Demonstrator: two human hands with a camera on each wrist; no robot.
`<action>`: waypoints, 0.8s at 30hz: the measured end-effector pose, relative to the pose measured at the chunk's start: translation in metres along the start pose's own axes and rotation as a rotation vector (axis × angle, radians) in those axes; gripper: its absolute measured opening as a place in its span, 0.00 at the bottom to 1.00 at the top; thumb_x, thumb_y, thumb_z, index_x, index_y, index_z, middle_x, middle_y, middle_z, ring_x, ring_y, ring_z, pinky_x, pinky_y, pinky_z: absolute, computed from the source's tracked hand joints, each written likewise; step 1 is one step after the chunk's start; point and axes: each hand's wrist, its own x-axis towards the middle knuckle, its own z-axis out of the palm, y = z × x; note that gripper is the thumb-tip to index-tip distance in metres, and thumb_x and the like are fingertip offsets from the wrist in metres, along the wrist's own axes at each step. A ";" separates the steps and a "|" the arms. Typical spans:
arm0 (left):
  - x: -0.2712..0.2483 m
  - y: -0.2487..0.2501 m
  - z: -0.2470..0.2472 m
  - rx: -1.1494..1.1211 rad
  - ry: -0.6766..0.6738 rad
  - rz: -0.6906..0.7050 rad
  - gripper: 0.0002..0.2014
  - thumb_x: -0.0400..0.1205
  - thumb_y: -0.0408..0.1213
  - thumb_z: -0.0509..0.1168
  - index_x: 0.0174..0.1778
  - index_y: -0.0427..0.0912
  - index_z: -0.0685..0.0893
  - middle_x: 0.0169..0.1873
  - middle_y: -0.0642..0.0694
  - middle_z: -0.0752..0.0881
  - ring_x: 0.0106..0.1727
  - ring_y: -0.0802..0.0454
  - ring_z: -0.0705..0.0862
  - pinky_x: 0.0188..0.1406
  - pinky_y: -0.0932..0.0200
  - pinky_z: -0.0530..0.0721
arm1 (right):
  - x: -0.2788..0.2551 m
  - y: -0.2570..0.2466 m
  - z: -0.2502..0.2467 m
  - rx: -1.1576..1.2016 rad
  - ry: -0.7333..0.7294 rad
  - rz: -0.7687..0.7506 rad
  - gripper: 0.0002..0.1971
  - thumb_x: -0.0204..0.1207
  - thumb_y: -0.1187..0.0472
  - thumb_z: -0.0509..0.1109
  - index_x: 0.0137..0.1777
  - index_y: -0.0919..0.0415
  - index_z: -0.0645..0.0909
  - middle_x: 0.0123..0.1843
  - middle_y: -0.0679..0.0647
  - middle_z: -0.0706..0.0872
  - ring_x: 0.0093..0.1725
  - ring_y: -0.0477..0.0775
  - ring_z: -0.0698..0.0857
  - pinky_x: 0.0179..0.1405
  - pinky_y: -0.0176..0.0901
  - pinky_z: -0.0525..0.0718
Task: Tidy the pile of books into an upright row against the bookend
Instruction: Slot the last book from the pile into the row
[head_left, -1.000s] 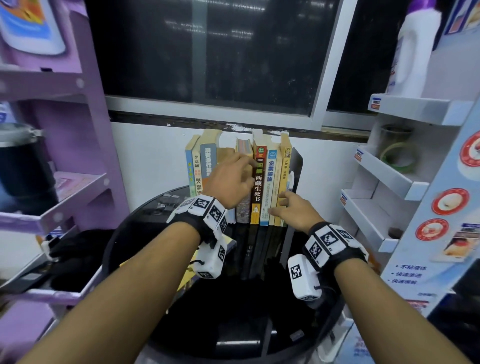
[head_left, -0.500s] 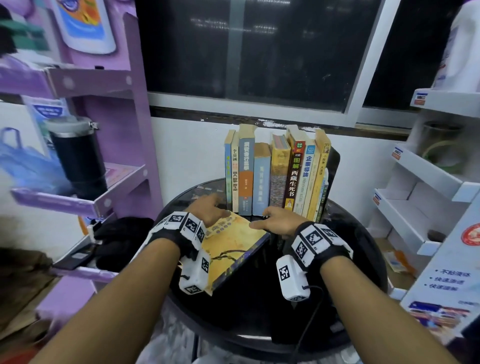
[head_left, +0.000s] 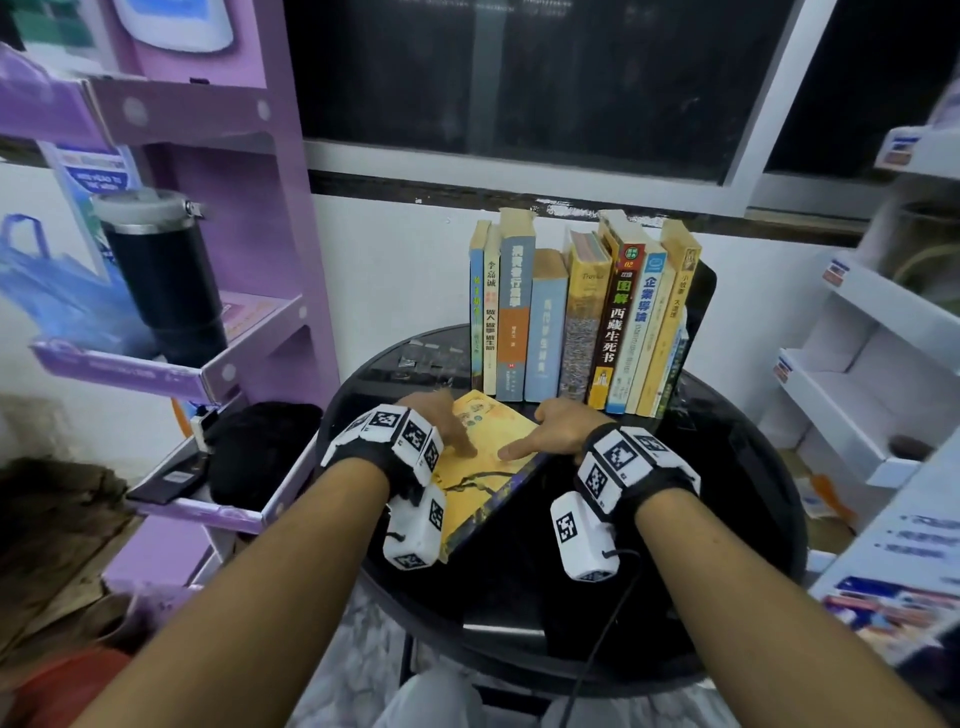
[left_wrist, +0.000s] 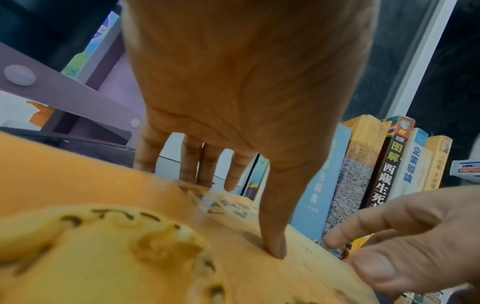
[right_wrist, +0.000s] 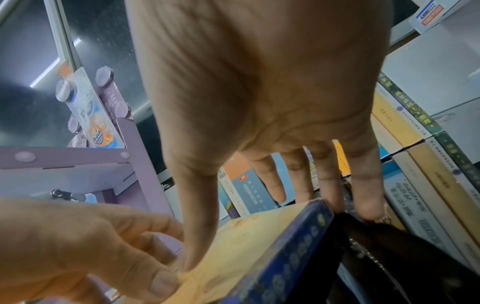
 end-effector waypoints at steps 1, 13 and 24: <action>0.001 -0.001 0.001 0.014 0.007 -0.001 0.44 0.72 0.51 0.76 0.80 0.42 0.63 0.75 0.41 0.72 0.74 0.41 0.73 0.70 0.47 0.76 | 0.002 0.000 0.001 -0.015 0.000 0.002 0.41 0.61 0.34 0.79 0.67 0.61 0.74 0.63 0.55 0.79 0.57 0.55 0.79 0.40 0.44 0.77; 0.000 -0.007 0.004 -0.088 -0.064 0.024 0.35 0.64 0.48 0.83 0.64 0.38 0.80 0.56 0.44 0.86 0.56 0.45 0.84 0.58 0.52 0.83 | 0.004 0.010 0.012 0.022 -0.030 0.016 0.34 0.57 0.42 0.85 0.55 0.67 0.83 0.55 0.59 0.87 0.56 0.58 0.85 0.49 0.47 0.79; -0.013 -0.011 -0.004 -0.293 -0.057 0.128 0.39 0.68 0.41 0.81 0.72 0.41 0.70 0.56 0.47 0.79 0.56 0.48 0.79 0.52 0.54 0.78 | -0.020 0.014 0.003 0.325 0.036 -0.044 0.25 0.60 0.58 0.87 0.48 0.58 0.73 0.53 0.55 0.82 0.51 0.54 0.84 0.52 0.53 0.87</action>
